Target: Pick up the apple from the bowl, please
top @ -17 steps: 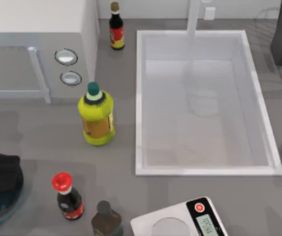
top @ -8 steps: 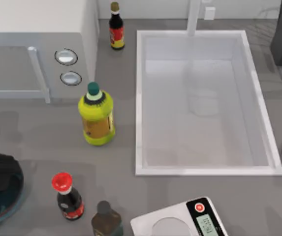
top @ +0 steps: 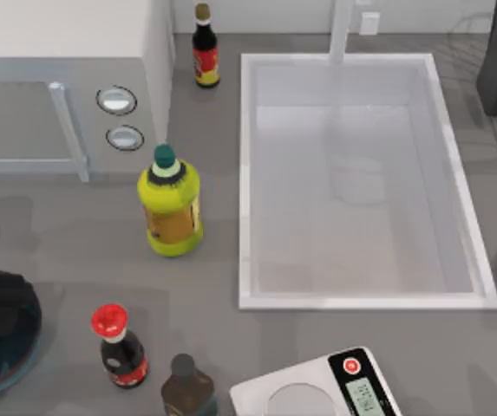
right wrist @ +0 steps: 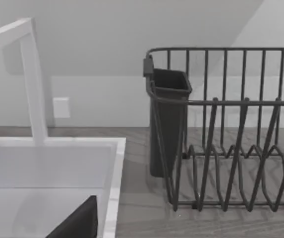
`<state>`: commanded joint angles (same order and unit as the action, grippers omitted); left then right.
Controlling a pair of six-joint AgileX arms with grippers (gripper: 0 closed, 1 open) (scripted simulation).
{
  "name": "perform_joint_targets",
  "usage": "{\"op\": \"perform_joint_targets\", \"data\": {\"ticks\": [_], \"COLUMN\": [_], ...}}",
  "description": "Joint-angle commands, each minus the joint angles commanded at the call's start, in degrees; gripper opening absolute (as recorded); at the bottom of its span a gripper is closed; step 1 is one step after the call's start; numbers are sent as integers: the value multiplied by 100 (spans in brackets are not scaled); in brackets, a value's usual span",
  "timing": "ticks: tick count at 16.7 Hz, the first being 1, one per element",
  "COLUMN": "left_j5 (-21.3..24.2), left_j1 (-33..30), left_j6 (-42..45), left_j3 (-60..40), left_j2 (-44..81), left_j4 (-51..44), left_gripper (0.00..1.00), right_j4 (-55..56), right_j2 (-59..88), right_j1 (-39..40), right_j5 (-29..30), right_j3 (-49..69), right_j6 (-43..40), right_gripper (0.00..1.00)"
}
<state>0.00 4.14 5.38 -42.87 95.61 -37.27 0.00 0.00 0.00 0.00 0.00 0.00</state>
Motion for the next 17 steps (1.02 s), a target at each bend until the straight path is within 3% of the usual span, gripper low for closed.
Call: {"op": "perform_joint_targets", "data": {"ticks": [3,9,17], "left_j5": [0,-52,-54], "left_j1": [0,-37,-82], "left_j6": [0,-57,-104], "left_j3": [0,-807,-4095], "left_j2": [0,-332,-463], "left_j4": [0,-989,-4576], "left_gripper": [0,0,0], "right_j4": [0,0,0], "right_j2": [0,0,0], "right_j1": [0,0,0], "right_j5": [0,0,0], "right_j3": [0,0,0], "right_j6": [0,0,0], "right_gripper": [100,100,100]}}
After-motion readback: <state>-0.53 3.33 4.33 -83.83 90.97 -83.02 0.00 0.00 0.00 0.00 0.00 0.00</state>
